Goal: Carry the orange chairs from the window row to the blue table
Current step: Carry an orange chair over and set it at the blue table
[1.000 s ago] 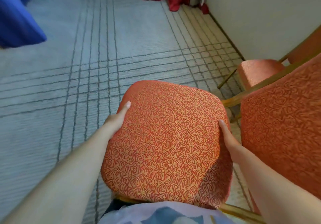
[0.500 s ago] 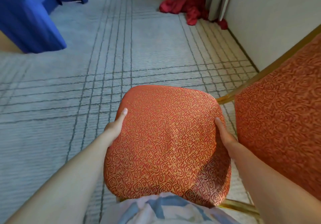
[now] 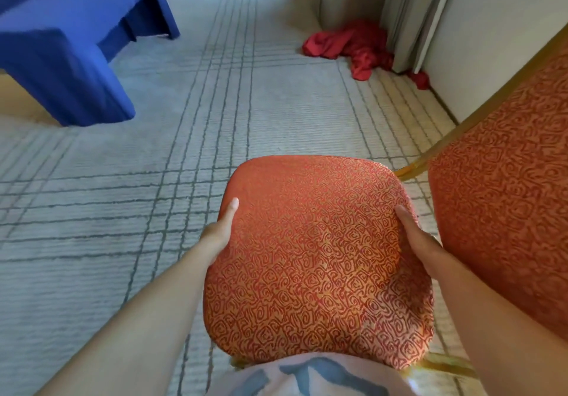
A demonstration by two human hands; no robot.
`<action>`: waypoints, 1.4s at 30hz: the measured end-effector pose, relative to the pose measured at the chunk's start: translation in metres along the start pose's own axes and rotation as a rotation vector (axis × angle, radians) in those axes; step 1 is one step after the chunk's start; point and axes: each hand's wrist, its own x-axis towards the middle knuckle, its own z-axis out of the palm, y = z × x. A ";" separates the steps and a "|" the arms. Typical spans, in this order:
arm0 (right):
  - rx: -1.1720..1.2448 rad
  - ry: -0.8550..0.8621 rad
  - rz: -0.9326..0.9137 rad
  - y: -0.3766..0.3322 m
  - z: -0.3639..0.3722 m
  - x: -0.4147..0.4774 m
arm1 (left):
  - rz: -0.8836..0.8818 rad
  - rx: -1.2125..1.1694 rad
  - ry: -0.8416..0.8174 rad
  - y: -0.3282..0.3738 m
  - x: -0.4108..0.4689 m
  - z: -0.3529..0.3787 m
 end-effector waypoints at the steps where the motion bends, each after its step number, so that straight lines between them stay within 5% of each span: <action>1: -0.019 -0.012 0.002 -0.018 0.000 0.022 | -0.006 -0.012 0.006 0.015 0.015 0.005; 18: -0.157 -0.200 0.026 -0.251 0.067 0.281 | -0.099 -0.170 0.133 0.204 0.210 0.009; 32: -0.087 -0.098 -0.082 -0.499 0.199 0.415 | 0.024 -0.055 0.180 0.420 0.455 -0.077; 42: -0.151 -0.092 -0.079 -0.665 0.243 0.548 | -0.024 -0.087 0.122 0.556 0.614 -0.069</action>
